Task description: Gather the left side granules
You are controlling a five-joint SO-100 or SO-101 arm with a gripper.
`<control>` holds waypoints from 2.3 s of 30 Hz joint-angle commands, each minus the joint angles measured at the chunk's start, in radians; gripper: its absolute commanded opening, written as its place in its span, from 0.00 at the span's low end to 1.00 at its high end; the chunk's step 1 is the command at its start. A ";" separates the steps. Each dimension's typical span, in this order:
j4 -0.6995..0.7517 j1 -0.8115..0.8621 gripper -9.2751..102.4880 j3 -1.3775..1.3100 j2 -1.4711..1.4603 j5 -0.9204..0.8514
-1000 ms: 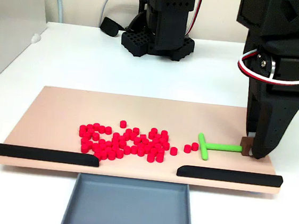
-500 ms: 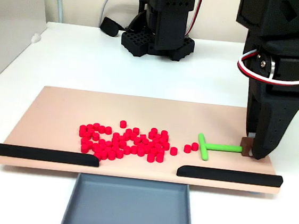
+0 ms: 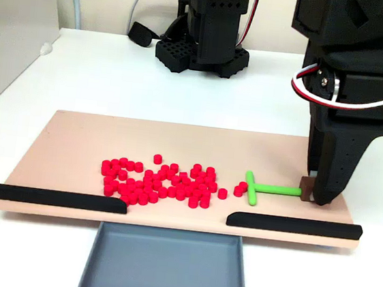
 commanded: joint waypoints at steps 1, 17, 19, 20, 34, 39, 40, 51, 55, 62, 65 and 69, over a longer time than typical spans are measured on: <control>0.000 0.020 0.08 0.003 0.008 -0.014; 0.002 0.063 0.08 0.005 0.008 -0.023; 0.002 0.066 0.08 0.006 0.006 -0.023; 0.002 0.067 0.08 0.008 0.006 -0.025; 0.002 0.098 0.08 0.008 0.008 -0.044; 0.002 0.109 0.08 0.009 0.008 -0.057; 0.002 0.110 0.08 0.012 0.009 -0.058; 0.002 0.107 0.08 0.025 0.023 -0.061; 0.002 0.100 0.08 0.025 0.028 -0.057; 0.002 0.077 0.08 0.023 0.031 -0.043; 0.002 0.061 0.08 0.023 0.038 -0.034; 0.002 0.031 0.08 0.023 0.063 -0.009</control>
